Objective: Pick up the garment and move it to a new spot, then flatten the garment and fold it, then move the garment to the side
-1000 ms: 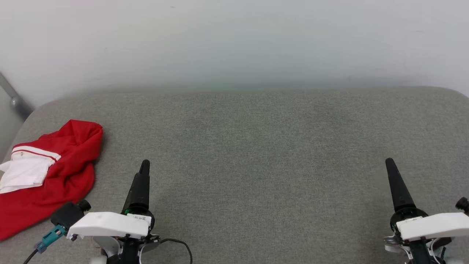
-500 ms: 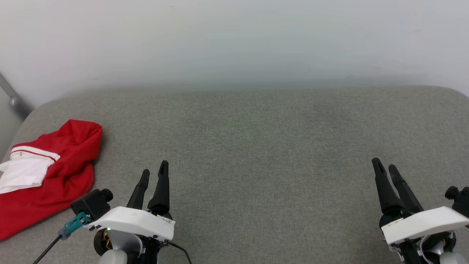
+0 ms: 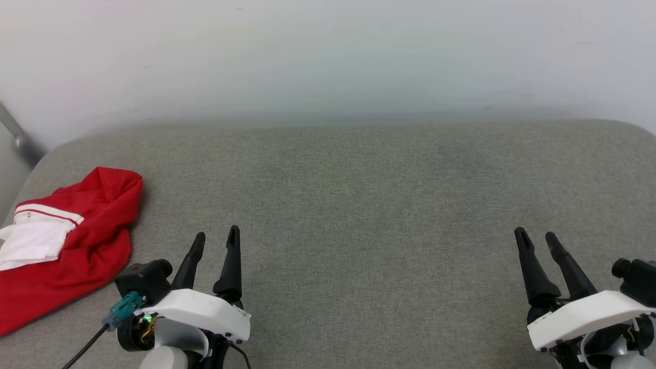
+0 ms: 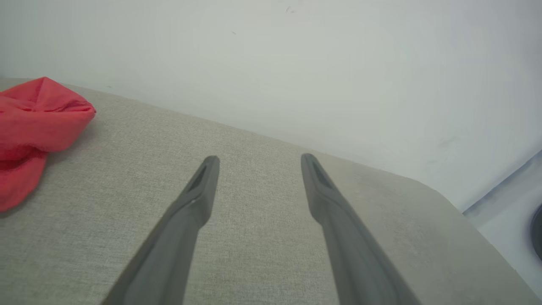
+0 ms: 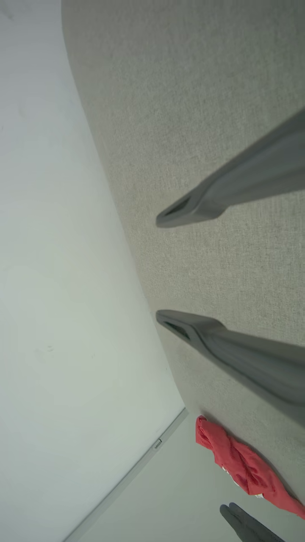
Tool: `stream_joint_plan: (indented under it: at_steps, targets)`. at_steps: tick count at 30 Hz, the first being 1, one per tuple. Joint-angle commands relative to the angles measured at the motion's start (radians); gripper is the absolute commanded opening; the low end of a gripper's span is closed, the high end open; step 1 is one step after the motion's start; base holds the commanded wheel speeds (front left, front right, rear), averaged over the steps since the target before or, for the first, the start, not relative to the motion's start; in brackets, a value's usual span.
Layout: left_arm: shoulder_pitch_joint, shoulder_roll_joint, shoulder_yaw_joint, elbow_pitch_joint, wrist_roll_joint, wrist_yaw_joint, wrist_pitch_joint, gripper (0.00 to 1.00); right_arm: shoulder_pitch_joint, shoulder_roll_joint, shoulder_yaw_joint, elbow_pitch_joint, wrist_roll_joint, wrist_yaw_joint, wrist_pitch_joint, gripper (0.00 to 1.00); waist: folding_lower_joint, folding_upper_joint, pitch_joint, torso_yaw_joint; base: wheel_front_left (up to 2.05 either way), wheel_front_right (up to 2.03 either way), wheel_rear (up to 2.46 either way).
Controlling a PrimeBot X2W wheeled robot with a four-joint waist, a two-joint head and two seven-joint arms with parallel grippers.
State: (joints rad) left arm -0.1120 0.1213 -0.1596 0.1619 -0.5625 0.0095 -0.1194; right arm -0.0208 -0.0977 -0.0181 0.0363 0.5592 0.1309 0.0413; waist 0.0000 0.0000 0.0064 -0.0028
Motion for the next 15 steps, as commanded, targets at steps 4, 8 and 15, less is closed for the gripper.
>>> stream_joint_plan:
  at_steps: [4, 8, 15]
  targets:
    - [-0.027, 0.021, -0.023, -0.012, 0.062, 0.019, -0.02, 1.0, -0.003, -0.01, 0.001, -0.023, -0.067, 0.0, 0.002, 1.0, 0.0, 0.0, 0.001, 0.0, 0.0, 0.0, 0.0]
    - [-0.028, 0.029, -0.039, -0.011, 0.099, 0.033, -0.03, 1.0, 0.0, -0.013, 0.006, -0.03, -0.114, 0.0, 0.007, 1.0, 0.0, 0.0, 0.001, 0.0, 0.0, 0.0, 0.0]
    - [-0.03, 0.042, -0.06, -0.008, 0.162, 0.058, -0.047, 1.0, 0.007, -0.012, 0.008, -0.047, -0.193, 0.0, 0.005, 1.0, 0.0, 0.0, 0.002, 0.0, 0.0, 0.0, 0.0]
